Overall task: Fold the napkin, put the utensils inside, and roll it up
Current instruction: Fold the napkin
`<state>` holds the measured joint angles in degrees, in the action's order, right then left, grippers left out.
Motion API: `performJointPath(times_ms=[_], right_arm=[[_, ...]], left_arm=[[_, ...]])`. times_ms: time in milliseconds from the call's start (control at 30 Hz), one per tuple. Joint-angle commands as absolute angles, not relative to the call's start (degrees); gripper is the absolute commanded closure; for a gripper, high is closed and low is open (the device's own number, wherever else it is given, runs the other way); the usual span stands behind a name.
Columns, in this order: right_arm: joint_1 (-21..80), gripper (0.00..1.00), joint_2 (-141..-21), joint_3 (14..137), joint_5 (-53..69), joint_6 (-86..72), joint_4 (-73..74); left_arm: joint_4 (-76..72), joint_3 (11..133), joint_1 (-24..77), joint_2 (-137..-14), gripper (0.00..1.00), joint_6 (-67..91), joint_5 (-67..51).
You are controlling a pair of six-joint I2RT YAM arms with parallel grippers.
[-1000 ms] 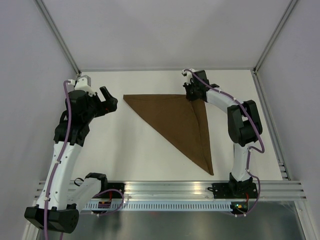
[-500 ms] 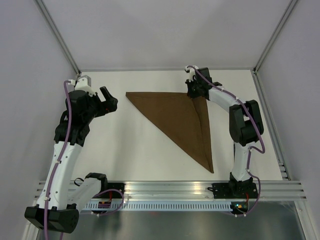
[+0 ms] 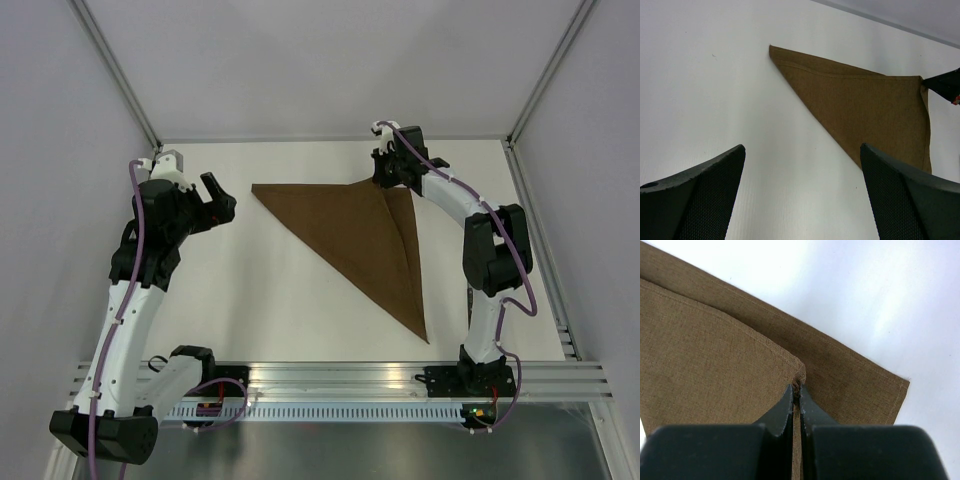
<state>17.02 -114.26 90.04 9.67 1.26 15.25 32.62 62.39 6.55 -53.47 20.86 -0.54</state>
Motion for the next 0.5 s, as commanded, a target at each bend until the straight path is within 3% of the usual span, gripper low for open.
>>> performJointPath(times_ms=[0,467], right_arm=[[16.79,1.0,-111.27,92.63,10.02,0.35,14.85],[16.0,1.0,-108.99,89.31,10.2,0.18,13.54]], left_arm=[[30.76,62.23,6.42,-53.44,0.0,22.41,-1.76],[30.59,62.23,6.42,-53.96,0.0,22.32,-1.93]])
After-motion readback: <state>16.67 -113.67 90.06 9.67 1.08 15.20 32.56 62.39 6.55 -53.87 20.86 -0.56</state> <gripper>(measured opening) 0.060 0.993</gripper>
